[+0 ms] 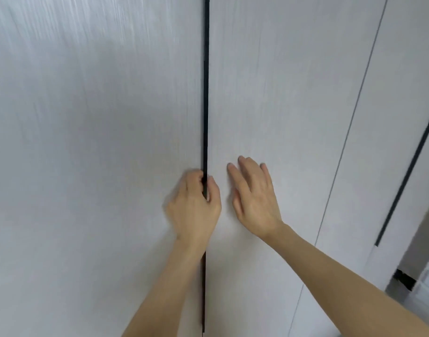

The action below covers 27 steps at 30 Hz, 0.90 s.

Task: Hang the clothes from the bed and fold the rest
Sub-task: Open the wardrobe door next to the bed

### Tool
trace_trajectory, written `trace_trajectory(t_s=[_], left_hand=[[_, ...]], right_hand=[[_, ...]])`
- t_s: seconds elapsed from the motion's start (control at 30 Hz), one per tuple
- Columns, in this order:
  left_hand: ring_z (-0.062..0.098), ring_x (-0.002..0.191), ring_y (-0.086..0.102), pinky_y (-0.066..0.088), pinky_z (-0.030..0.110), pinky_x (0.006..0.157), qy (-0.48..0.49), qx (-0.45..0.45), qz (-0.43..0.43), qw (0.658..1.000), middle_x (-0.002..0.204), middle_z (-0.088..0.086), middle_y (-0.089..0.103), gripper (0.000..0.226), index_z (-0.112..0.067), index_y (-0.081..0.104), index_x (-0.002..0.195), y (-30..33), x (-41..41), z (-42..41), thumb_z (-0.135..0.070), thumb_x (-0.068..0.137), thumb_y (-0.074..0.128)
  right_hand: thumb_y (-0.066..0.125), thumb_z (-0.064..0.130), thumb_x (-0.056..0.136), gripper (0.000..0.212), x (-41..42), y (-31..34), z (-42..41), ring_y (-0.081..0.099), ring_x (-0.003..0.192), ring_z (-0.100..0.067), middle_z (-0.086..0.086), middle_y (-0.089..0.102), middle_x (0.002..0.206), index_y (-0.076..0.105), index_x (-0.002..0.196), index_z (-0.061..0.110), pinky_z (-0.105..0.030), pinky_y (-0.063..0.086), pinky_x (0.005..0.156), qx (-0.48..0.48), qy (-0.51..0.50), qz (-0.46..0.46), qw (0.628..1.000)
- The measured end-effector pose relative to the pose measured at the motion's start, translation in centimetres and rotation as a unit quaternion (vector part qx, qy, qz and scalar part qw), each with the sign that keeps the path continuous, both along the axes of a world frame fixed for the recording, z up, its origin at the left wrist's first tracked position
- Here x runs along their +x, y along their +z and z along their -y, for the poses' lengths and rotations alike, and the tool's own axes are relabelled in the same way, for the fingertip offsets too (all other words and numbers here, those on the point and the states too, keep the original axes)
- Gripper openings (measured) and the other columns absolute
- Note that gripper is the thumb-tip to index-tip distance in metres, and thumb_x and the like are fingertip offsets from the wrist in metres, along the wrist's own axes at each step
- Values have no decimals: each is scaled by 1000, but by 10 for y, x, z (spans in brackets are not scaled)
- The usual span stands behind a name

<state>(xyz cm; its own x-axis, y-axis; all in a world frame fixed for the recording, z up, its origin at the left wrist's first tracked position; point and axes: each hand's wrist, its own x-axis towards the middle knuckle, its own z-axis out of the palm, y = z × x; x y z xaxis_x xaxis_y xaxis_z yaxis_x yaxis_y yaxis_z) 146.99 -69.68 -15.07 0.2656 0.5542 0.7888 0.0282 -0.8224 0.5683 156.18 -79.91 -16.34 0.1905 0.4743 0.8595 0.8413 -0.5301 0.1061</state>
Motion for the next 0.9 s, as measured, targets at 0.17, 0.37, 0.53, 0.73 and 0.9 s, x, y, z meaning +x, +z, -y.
trace_trajectory(t_s=[0.17, 0.37, 0.53, 0.73, 0.9], left_hand=[[25, 52, 57, 47, 37, 50, 86, -43, 18, 995, 65, 2, 61, 24, -11, 60, 87, 1, 18, 12, -32, 89, 48], [22, 49, 45, 42, 33, 50, 157, -22, -11, 987, 58, -3, 49, 12, -13, 52, 83, 3, 15, 25, -21, 92, 52], [29, 58, 48, 38, 34, 57, 215, -65, -72, 972, 60, -4, 48, 17, -19, 40, 85, 9, 2, 53, -31, 96, 42], [9, 47, 39, 32, 25, 52, 280, -46, -84, 955, 61, -8, 46, 15, -18, 41, 88, 5, -56, 111, -30, 97, 43], [2, 60, 46, 33, 9, 56, 344, -49, -63, 936, 82, -13, 52, 24, -15, 51, 109, -5, -158, 156, -35, 95, 47]], right_hand=[[39, 10, 88, 47, 64, -17, 1, 29, 137, -23, -8, 36, 145, 39, 134, 15, -49, 22, 111, 15, 44, 176, 983], [47, 16, 84, 54, 79, -24, -11, 35, 133, -23, -6, 40, 145, 39, 137, 16, -48, 19, 111, 55, 62, 207, 975], [48, 22, 85, 51, 57, -14, 7, 42, 132, -25, -7, 42, 143, 48, 135, 15, -52, 28, 108, -16, 67, 126, 990], [56, 16, 83, 56, 3, -11, 47, 28, 139, -31, -13, 33, 149, 44, 138, 13, -55, 18, 111, -140, 169, -106, 970], [46, 11, 90, 44, -67, -34, 83, 43, 130, -27, -10, 45, 141, 47, 134, 7, -36, 31, 108, -172, 410, -173, 879]])
